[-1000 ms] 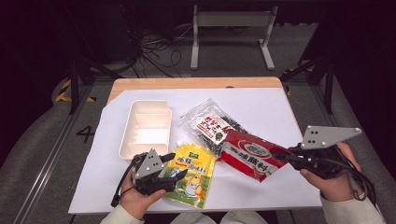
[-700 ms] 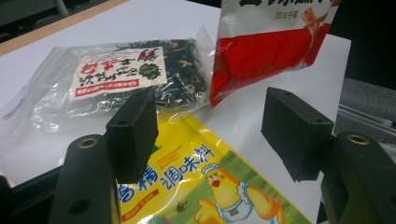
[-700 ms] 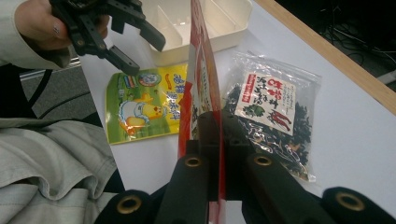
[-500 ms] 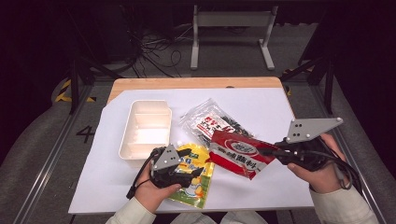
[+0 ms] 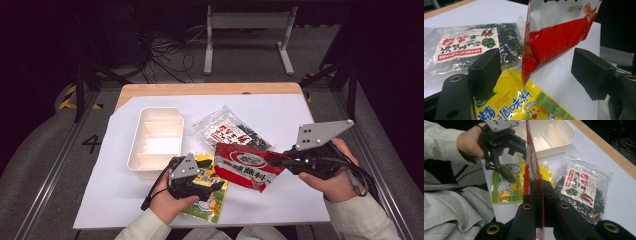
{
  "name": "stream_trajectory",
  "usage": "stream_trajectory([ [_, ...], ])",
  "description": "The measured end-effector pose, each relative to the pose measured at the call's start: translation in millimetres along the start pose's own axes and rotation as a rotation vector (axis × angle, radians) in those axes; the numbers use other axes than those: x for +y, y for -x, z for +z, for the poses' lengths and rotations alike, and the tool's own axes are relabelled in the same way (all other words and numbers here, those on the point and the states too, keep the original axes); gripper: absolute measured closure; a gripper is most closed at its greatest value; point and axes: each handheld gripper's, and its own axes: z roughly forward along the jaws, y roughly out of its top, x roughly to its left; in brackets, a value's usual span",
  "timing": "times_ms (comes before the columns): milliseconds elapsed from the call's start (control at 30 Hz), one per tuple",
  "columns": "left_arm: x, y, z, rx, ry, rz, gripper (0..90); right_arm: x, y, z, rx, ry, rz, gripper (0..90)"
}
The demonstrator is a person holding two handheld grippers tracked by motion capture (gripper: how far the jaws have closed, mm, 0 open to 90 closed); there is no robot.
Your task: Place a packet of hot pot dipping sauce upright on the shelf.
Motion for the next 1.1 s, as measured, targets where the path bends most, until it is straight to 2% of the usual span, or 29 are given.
stream_trajectory([
  [133,0.7,2.5,3.0,-0.024,0.034,0.009,26.6,4.2,-3.9,5.0,0.026,0.002,-0.014,89.1],
  [267,1.6,3.1,5.7,-0.053,0.062,-0.012,27.1,7.5,-7.4,8.6,0.044,0.008,-0.029,89.1],
  [400,1.5,3.6,7.4,-0.063,0.074,0.011,29.1,9.3,-8.6,9.9,0.053,0.023,-0.037,89.1],
  [467,1.1,4.8,8.5,-0.104,0.075,0.016,36.3,9.7,-8.5,10.3,0.056,0.030,-0.038,89.1],
  [567,1.0,5.9,9.2,-0.137,0.050,-0.006,44.9,9.7,-7.9,11.5,0.059,0.037,-0.039,89.1],
  [633,1.0,6.7,8.8,-0.145,0.045,0.002,49.7,9.3,-7.7,12.5,0.060,0.038,-0.035,89.1],
  [733,1.0,6.2,6.8,-0.205,0.032,-0.004,68.1,8.1,-6.4,12.9,0.058,0.047,-0.029,89.0],
  [767,1.5,6.6,6.8,-0.215,0.025,-0.003,70.9,7.5,-5.7,13.0,0.059,0.051,-0.026,88.9],
  [867,3.2,7.4,6.1,-0.251,0.009,-0.016,73.2,6.4,-4.6,12.8,0.051,0.056,-0.020,88.8],
  [1000,8.5,5.7,-0.9,-0.255,-0.015,-0.021,74.6,4.2,-3.9,10.7,0.049,0.074,-0.015,88.0],
  [1100,11.8,4.6,-7.3,-0.244,-0.028,-0.023,75.3,1.8,-4.3,9.7,0.045,0.097,-0.005,82.7],
])
